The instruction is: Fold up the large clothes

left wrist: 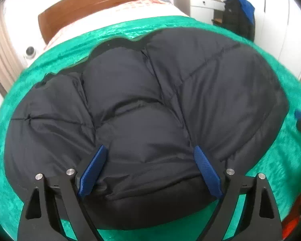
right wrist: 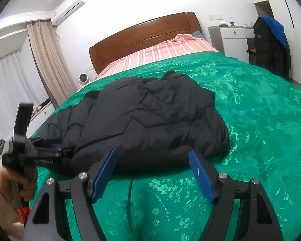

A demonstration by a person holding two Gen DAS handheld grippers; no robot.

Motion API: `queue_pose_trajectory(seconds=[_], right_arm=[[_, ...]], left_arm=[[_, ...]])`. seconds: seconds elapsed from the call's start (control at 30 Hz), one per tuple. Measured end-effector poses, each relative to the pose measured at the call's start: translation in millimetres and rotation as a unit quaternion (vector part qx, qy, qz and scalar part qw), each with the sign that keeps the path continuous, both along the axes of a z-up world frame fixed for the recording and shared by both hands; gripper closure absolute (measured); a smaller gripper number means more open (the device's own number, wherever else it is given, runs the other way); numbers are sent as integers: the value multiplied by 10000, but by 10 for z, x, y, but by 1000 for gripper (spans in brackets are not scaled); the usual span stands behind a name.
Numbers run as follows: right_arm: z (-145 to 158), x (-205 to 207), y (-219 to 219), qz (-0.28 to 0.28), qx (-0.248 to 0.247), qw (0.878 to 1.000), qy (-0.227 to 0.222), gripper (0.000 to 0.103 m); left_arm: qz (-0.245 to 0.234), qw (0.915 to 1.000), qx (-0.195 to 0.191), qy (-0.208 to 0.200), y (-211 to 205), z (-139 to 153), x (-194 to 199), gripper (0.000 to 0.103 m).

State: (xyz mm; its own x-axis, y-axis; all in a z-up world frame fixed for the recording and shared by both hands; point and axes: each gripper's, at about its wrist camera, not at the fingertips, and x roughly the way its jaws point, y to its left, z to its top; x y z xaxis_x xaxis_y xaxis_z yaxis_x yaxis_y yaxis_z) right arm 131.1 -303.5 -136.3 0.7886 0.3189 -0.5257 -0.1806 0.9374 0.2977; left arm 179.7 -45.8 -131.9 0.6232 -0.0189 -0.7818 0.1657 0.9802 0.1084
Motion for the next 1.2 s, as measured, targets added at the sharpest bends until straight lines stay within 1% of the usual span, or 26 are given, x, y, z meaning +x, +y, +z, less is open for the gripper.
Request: queue_pose_trajectory(seconds=[0.1,0.2,0.33,0.5,0.57,0.63,0.8,0.87,0.93,1.03,1.1,1.17,1.2], right_arm=[[-48,25,24,45,-19,9999,92,29],[-81,22,16,70,-16,9998,169,29],[-70,13,-55,-35,60,9999,138,29],[-147,90,-79,-75,161,9992,351,29],[-146,74,-80,-79,140,9992,354,29],[-128,52,-98,-113,124,9994,312,29],[-157,92,-141,-194,220,9988,386,29],[-181,109,-130,-164,234,9986,450,29],[-191,118,-113,-124,201,9986,484,29],[-168,107,-170,-161,231,9986,455,29],[-123,86,-319,-360,329,9981,374,29],[-100,67,-509,-632,551,9959,346,26],[-113,65,-643,-821,774,9929,375,22]], left_arm=[[192,9997,-164,12,35,-91,56,10],[227,9997,-3,-57,-11,-98,12,10],[233,9995,-221,0,10,-39,-99,11],[195,9997,-113,-97,3,-113,-159,11],[208,9997,-102,-74,-21,-105,-223,11],[112,9999,-72,-50,-32,-96,-287,11],[31,9996,238,-152,-134,-176,-373,9],[7,9993,360,-82,-169,-279,-335,6],[-5,9994,351,-14,-179,-322,-295,3],[-63,9993,349,95,-195,-267,-327,3],[-164,9990,337,225,-198,-199,-382,5],[-336,9990,189,234,-173,-54,-498,5],[-410,9990,-84,123,-127,62,-568,5]])
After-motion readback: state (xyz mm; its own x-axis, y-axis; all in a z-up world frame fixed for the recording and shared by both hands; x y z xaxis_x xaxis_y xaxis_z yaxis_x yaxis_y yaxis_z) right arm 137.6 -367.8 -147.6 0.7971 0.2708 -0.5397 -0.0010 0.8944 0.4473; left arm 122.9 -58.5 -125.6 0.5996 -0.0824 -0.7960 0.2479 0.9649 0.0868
